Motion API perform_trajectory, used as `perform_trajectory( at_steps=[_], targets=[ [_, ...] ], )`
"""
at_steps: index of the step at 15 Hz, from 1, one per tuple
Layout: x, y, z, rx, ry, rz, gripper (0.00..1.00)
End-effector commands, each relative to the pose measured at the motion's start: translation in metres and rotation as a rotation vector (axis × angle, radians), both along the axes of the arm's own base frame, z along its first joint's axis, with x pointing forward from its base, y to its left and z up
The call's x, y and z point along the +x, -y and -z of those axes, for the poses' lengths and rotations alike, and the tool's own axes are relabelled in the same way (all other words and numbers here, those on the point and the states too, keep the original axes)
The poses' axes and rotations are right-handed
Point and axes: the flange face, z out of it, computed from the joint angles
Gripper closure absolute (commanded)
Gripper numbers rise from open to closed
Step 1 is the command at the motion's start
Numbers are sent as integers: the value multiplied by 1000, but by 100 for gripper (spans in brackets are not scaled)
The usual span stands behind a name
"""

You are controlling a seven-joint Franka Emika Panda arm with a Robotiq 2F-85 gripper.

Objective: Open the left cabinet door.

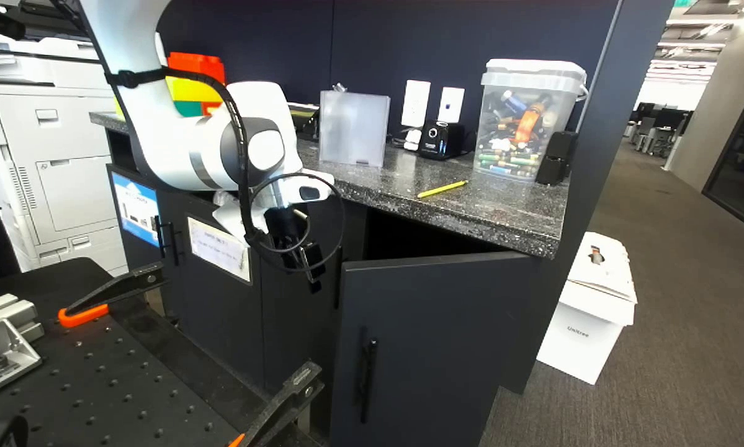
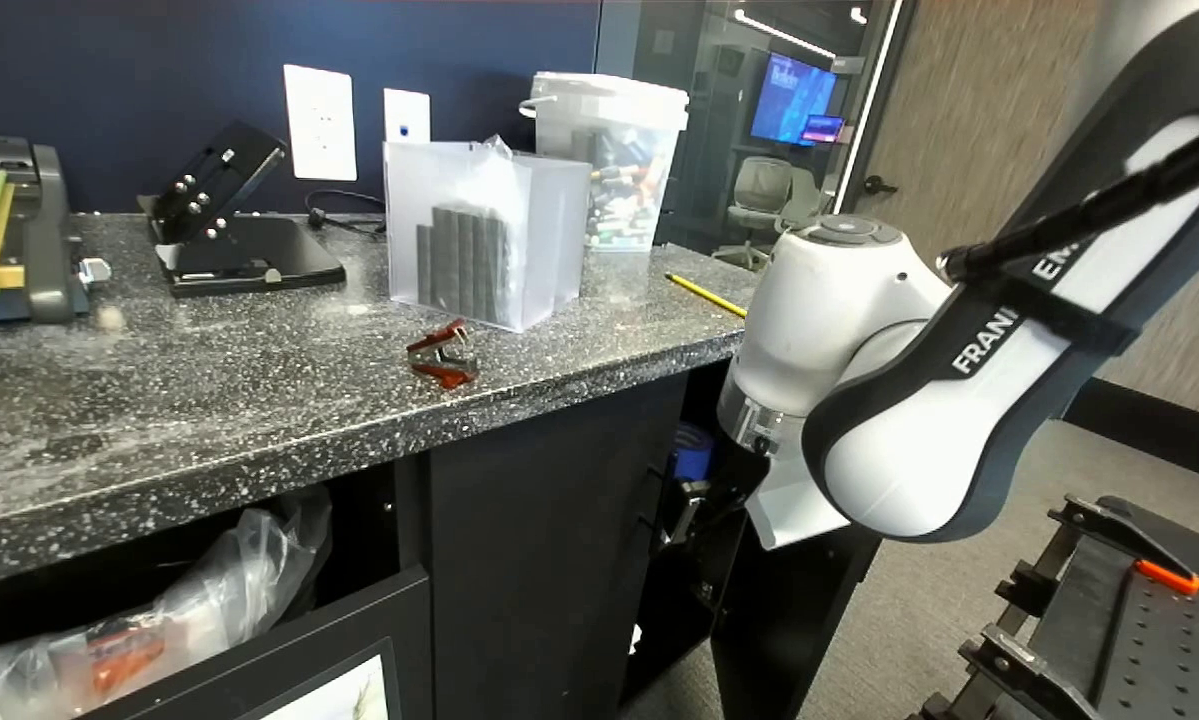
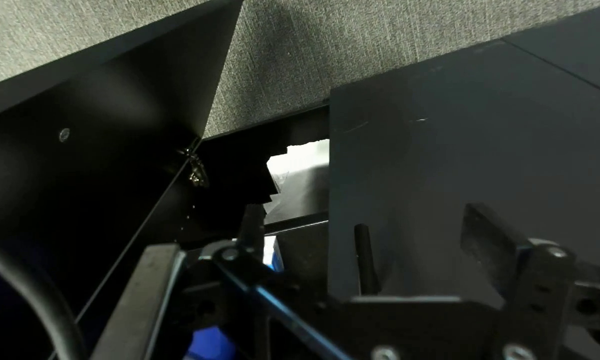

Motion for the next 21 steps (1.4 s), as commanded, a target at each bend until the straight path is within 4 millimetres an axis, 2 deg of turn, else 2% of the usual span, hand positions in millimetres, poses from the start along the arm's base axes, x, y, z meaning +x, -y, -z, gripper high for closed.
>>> perform_trajectory(
  at_steps=[1, 5, 11, 18, 19, 21],
  targets=[
    [13, 3, 23, -54, 87, 44, 0],
    [17, 1, 36, -122, 249, 51, 0],
    [27, -22, 47, -184, 393, 69, 0],
    [54, -19, 61, -221, 465, 91, 1],
    [54, -22, 64, -218, 463, 88, 25],
    [52, -28, 67, -212, 462, 82, 26]
  ],
)
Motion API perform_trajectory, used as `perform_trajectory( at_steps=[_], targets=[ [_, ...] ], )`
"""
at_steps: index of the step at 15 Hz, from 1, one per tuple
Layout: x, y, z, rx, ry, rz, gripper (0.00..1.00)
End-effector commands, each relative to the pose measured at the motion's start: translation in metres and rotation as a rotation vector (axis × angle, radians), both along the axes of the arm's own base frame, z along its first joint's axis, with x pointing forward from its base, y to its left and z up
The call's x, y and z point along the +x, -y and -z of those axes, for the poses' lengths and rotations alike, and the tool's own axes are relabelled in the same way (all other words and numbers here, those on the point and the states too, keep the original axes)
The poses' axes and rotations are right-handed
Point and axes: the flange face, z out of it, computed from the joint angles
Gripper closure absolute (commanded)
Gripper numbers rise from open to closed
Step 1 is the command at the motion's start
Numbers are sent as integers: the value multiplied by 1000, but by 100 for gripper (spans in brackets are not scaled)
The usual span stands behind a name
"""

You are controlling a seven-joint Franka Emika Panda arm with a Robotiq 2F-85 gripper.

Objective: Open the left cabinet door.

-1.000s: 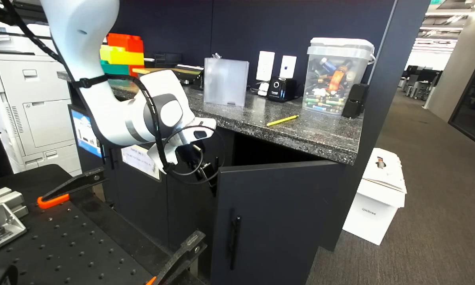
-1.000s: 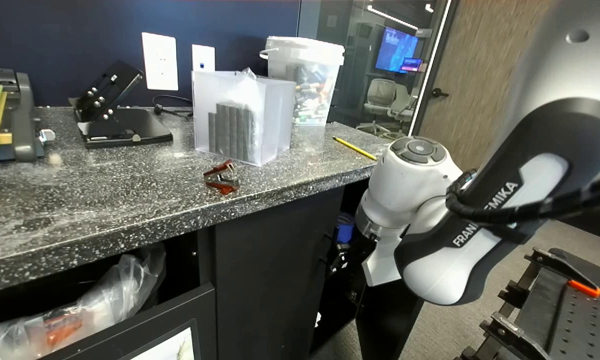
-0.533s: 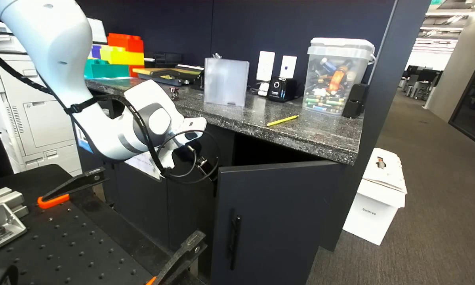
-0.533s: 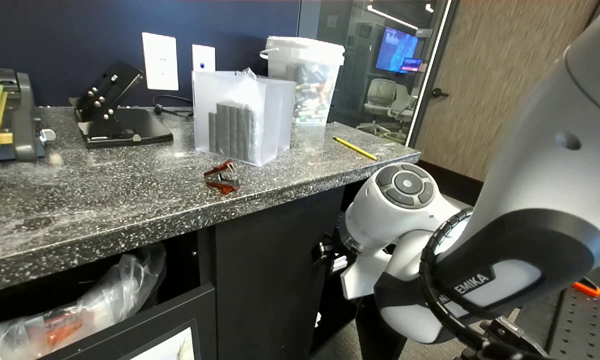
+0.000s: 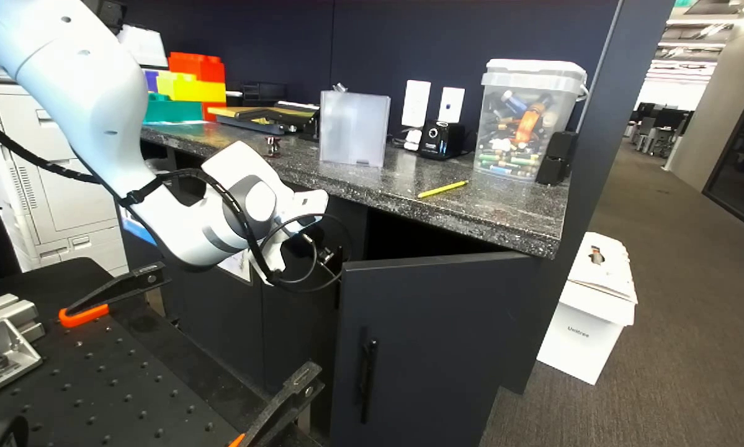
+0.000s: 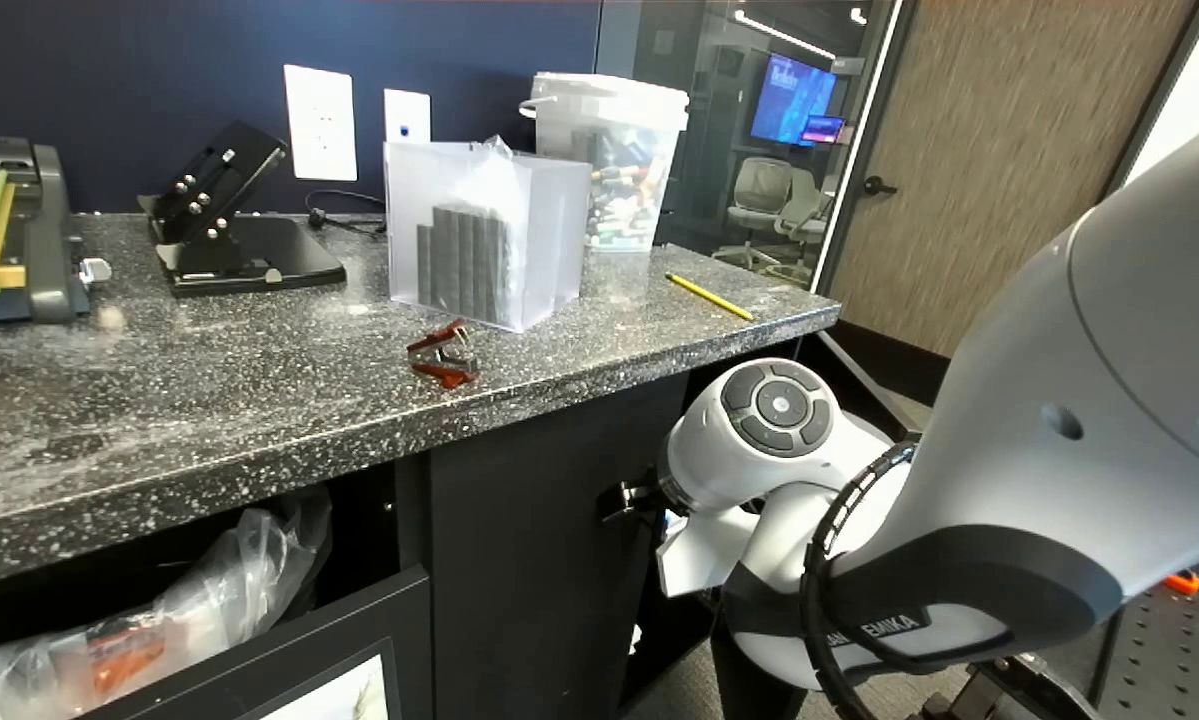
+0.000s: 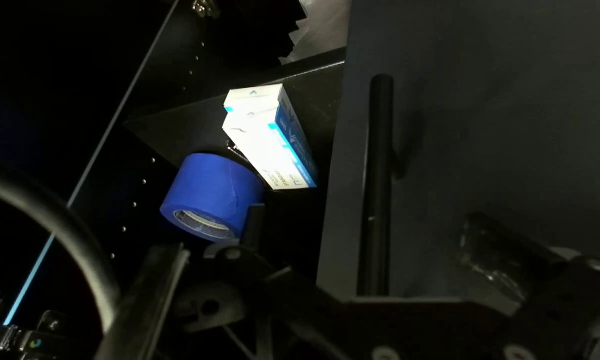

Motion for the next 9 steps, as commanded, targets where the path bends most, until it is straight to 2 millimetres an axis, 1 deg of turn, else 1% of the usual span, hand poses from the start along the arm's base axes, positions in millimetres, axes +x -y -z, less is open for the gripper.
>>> perform_trajectory(
  at_steps=[1, 3, 6, 9],
  targets=[
    [8, -10, 2, 6, 28, 4, 34],
    [5, -14, -5, 21, 27, -7, 51],
    [9, -18, -22, 83, -22, -19, 73],
    [12, -6, -29, 119, -50, 4, 94]
  ],
)
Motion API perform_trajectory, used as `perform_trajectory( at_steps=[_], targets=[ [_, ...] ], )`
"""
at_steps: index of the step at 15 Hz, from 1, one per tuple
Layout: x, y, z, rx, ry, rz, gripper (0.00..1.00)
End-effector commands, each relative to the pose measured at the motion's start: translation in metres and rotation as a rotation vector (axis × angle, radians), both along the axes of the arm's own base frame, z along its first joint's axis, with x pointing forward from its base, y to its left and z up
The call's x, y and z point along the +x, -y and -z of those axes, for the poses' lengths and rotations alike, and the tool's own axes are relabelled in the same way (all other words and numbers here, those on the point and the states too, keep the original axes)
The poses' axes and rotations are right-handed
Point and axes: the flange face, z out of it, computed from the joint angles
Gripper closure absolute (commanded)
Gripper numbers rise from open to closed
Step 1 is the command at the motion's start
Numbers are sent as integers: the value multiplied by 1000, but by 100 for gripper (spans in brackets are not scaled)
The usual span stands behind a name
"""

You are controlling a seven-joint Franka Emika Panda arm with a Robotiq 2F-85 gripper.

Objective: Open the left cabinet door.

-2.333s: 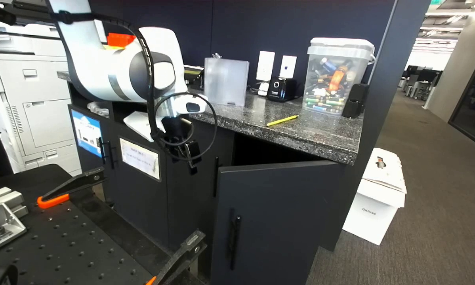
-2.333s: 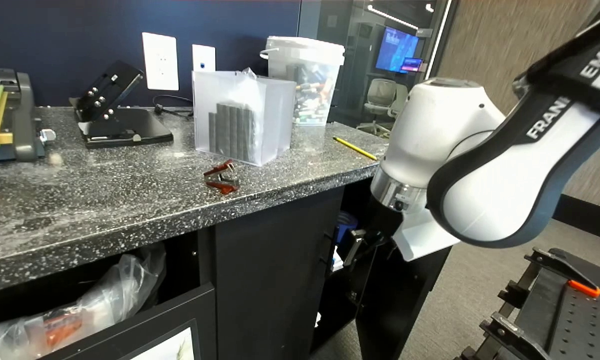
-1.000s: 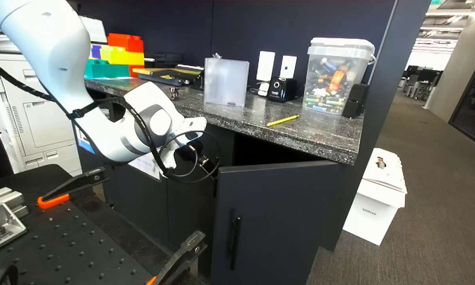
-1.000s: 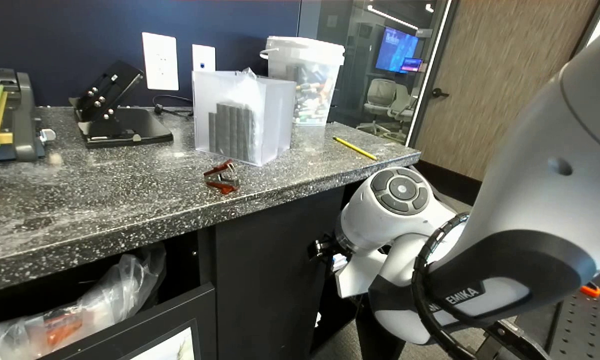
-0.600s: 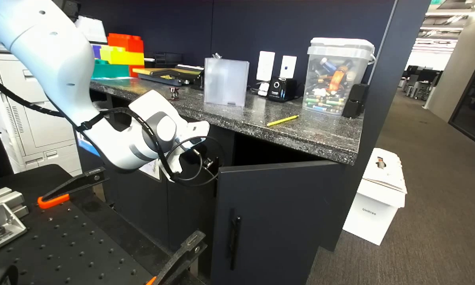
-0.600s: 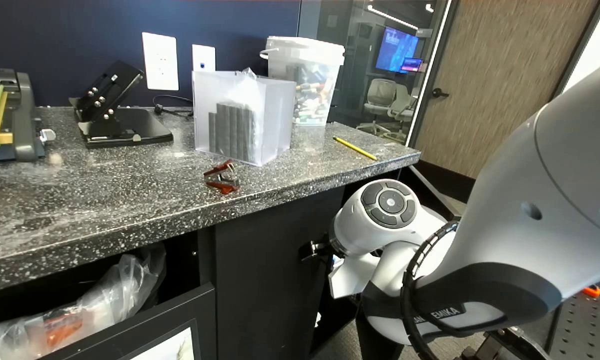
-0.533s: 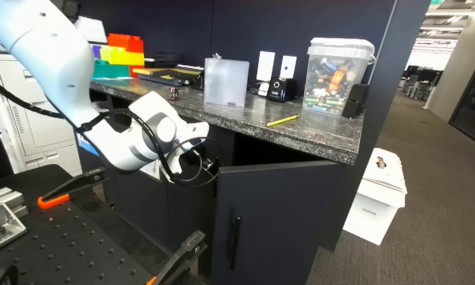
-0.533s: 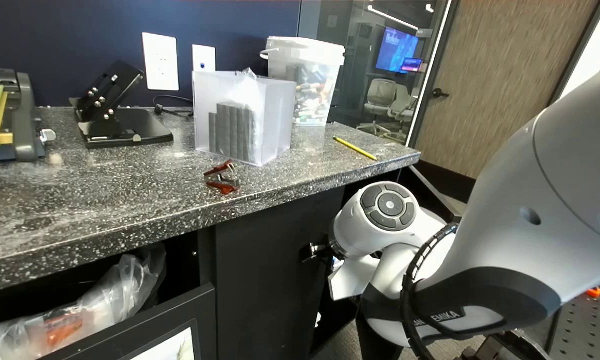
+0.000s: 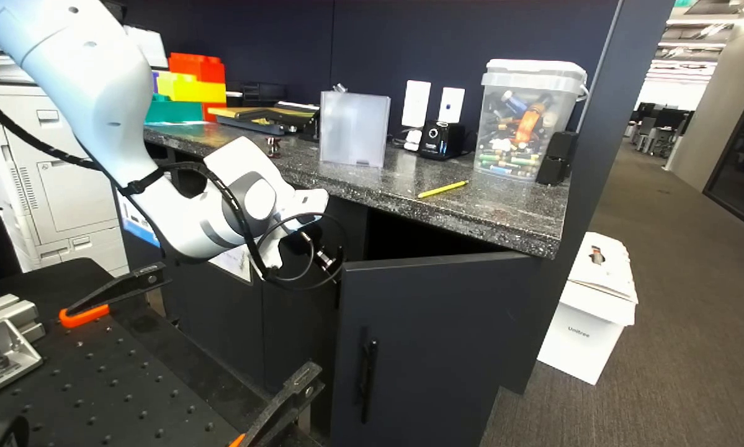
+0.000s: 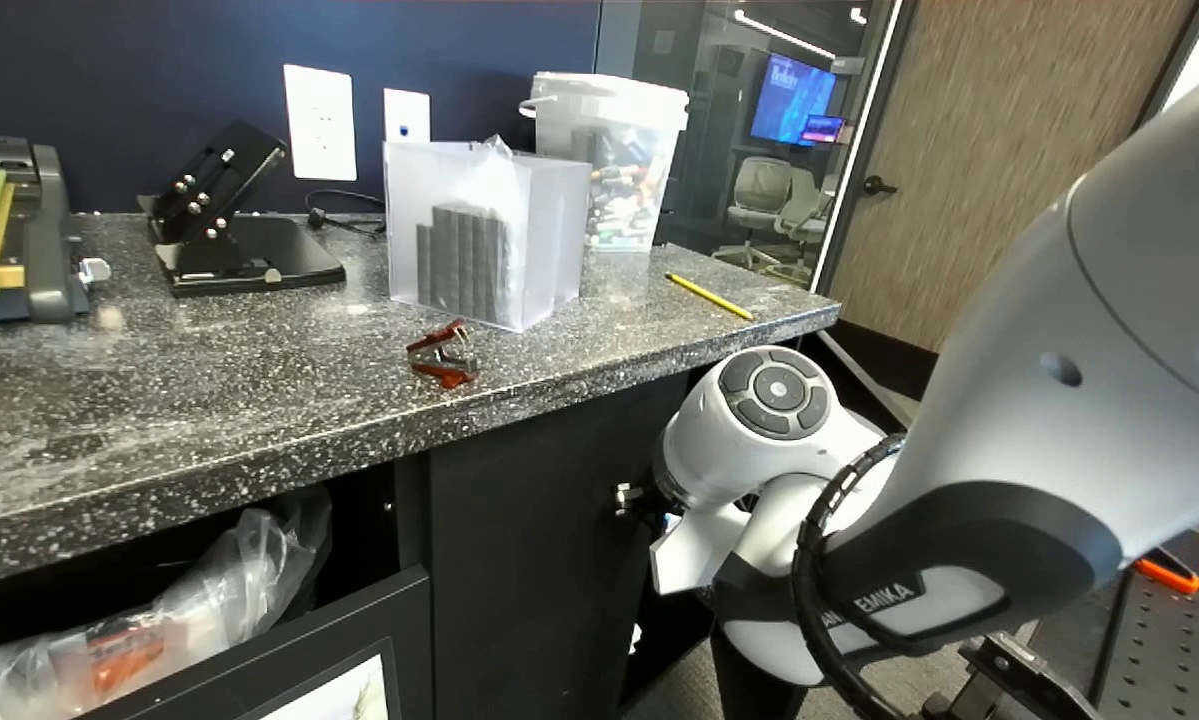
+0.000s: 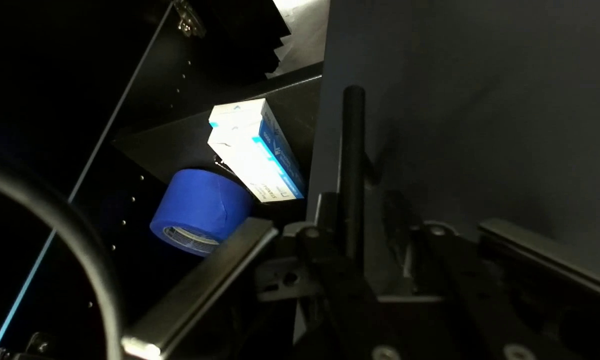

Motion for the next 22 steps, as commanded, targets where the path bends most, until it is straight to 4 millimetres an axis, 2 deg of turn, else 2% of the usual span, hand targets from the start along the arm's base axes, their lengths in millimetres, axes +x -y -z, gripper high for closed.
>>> perform_trajectory(
  at_steps=[1, 4, 8, 11, 17, 22],
  targets=[
    [10, 0, -25, 80, -53, -15, 100],
    [0, -13, -33, 139, -151, -94, 96],
    [-44, -40, -18, 168, -258, -156, 96],
    [-66, -42, -14, 183, -277, -165, 96],
    [-117, -58, -33, 213, -293, -237, 96],
    [-161, -89, -55, 224, -320, -359, 96]
  ],
)
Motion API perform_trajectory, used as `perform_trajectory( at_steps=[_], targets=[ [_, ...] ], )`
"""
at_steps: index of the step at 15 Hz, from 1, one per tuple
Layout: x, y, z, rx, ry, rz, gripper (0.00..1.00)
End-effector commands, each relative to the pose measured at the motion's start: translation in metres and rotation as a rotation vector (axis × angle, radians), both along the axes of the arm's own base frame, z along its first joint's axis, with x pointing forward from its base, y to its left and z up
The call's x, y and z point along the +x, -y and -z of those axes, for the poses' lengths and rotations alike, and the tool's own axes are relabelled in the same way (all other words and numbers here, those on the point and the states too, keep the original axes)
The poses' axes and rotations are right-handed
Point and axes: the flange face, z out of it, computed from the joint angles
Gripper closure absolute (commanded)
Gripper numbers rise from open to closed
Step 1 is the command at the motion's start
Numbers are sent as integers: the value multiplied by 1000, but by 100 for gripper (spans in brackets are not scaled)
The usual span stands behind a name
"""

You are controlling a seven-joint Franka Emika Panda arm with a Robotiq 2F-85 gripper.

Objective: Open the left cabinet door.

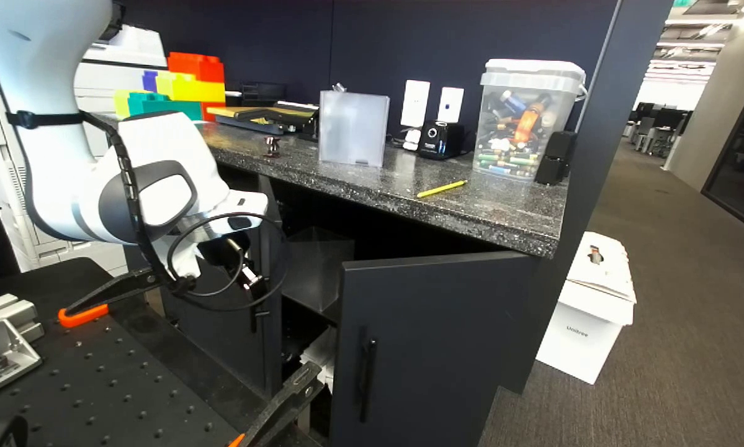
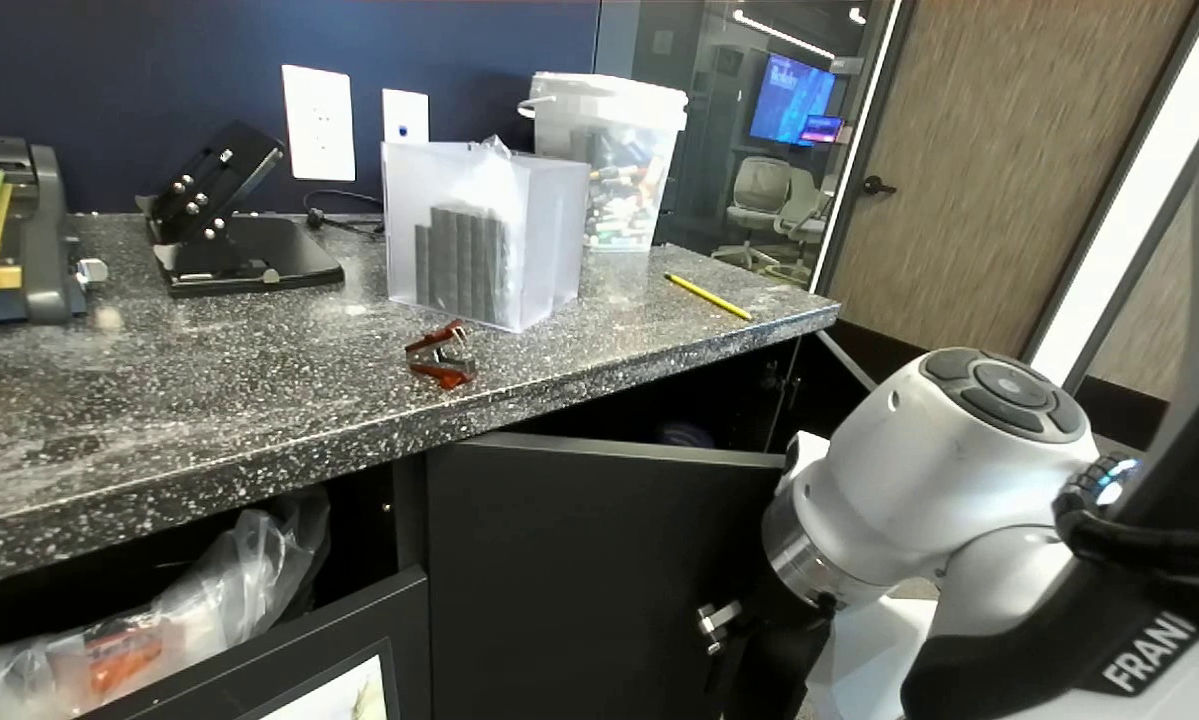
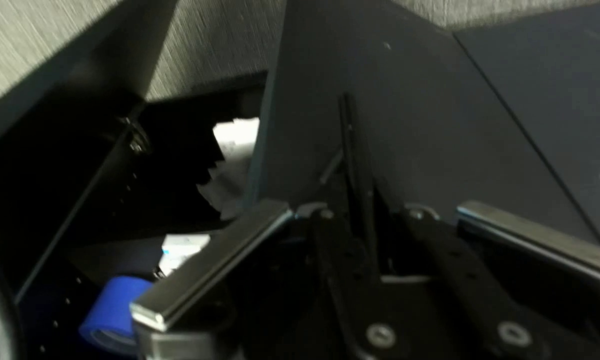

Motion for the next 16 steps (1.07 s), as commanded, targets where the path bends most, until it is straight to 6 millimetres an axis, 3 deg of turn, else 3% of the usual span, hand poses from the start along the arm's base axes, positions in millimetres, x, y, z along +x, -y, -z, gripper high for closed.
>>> perform_trajectory(
  at_steps=[1, 5, 6, 8, 14, 16],
  targets=[
    [-19, -63, -38, 84, -66, -124, 96],
    [-16, -65, -37, 84, -75, -146, 96],
    [-16, -65, -37, 84, -75, -148, 60],
    [-17, -65, -37, 74, -96, -181, 53],
    [-11, -66, -42, 19, -140, -319, 8],
    [-9, -70, -44, -9, -157, -366, 0]
  ],
)
